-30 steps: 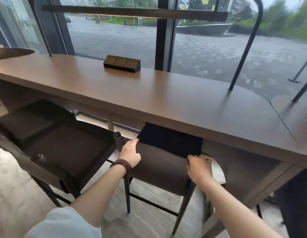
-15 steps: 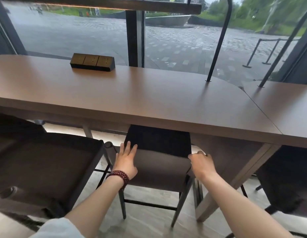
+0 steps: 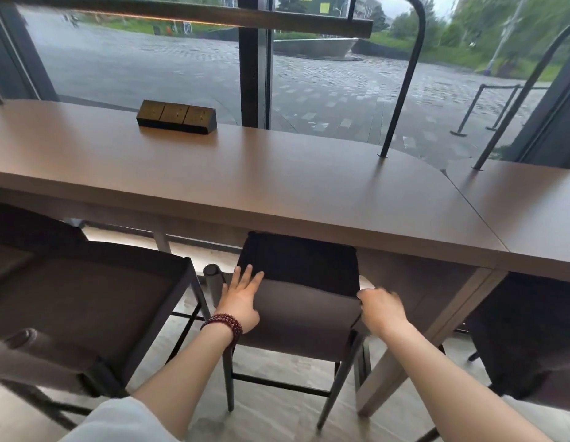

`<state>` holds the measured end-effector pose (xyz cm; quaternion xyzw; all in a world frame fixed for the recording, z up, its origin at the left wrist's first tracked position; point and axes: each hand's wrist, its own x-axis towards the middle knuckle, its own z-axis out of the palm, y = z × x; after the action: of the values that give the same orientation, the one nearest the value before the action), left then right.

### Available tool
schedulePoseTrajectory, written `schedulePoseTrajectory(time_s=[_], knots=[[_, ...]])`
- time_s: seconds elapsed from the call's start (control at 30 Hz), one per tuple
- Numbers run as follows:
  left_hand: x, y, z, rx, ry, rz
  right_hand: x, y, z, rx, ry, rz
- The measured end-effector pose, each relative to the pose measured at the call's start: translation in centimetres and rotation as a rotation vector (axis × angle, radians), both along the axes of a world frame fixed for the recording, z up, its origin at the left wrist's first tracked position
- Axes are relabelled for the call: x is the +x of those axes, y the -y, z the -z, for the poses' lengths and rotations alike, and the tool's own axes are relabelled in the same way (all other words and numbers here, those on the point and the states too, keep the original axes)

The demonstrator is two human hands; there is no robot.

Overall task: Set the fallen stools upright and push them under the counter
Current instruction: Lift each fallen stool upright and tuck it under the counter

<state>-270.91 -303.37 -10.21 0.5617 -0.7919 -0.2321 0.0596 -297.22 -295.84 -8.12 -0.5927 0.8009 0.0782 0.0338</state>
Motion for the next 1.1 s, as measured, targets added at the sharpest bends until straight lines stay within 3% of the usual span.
schedulePoseTrajectory(time_s=[0.13,0.33,0.5,0.77,0.93,1.1], knots=[[-0.2,-0.5,-0.5,0.017,-0.082,-0.047,1.8,0.5,-0.2,0.005,0.045,-0.071],[2.6,-1.6,-2.4,-0.104,-0.369,-0.181,8.6,2.3,-0.7,-0.251,0.290,-0.315],[9.0,-2.5,-3.5,-0.164,-0.450,-0.296,17.0,2.8,-1.8,-0.287,0.509,-0.458],[23.9,-5.1,-5.0,-0.298,-0.427,-0.391,33.4,1.8,-2.4,-0.259,0.674,-0.568],[35.5,-6.9,-5.2,-0.313,-0.374,-0.445,46.5,0.5,-2.6,-0.287,0.701,-0.624],[43.9,-7.6,-4.5,-0.268,-0.305,-0.463,54.6,0.9,-1.6,-0.312,0.477,-0.629]])
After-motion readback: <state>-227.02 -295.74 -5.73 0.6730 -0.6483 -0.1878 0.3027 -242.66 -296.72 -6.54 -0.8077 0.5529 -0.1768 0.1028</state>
